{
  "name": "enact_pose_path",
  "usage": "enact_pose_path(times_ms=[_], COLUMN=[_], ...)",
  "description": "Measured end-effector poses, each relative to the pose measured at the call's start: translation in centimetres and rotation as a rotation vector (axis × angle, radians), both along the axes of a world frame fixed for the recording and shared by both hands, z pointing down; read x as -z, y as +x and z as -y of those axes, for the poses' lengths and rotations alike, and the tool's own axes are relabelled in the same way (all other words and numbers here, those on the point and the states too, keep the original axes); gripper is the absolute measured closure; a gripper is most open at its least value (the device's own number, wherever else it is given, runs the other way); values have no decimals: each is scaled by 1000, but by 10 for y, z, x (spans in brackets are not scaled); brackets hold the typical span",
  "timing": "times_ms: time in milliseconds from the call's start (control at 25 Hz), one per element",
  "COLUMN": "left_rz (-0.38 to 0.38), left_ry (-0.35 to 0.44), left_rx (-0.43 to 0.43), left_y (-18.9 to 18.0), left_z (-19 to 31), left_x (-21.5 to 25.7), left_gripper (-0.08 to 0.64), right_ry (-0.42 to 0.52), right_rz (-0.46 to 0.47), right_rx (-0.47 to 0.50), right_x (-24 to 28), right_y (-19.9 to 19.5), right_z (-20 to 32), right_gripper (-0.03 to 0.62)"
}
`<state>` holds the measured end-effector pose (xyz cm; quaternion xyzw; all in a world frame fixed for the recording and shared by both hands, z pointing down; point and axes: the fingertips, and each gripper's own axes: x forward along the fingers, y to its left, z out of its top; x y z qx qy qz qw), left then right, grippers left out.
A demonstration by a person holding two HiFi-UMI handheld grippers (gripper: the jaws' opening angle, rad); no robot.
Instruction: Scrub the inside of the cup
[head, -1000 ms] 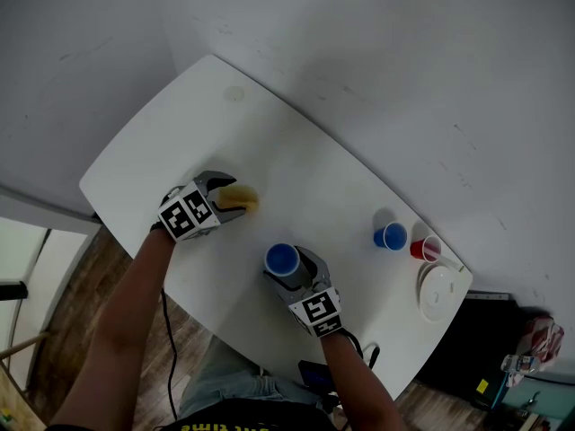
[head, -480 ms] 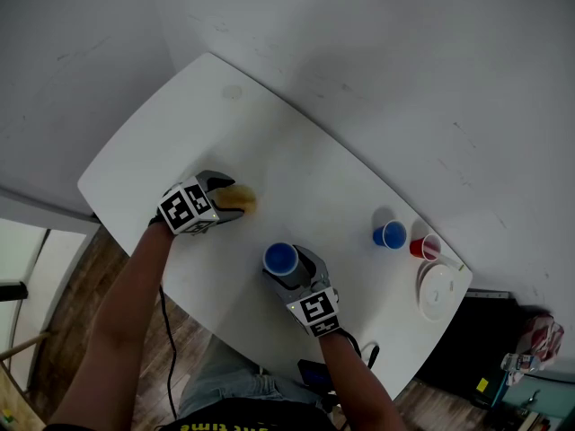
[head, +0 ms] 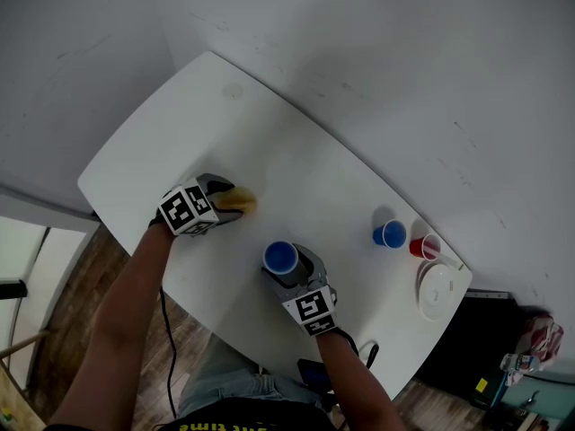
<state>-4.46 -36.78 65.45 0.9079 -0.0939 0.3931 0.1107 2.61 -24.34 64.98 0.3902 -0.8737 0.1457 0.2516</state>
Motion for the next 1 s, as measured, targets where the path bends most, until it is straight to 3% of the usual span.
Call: enact_pose_path(times_ms=[200, 400, 480, 1000], left_rz=[-15, -36, -45, -82], left_ry=[16, 20, 17, 2], left_rx=[19, 41, 48, 89], left_y=[-1, -2, -2, -7], left_z=[1, 1, 1, -11], left_x=[5, 7, 8, 11], left_gripper=[354, 406, 418, 457], right_ry=[-8, -8, -9, 7], right_rz=[-30, -86, -97, -102], right_rx=[-10, -24, -27, -27], right_x=[-3, -5, -5, -1], right_y=[1, 4, 5, 8], right_z=[1, 5, 6, 5], right_gripper=[244, 288, 313, 329])
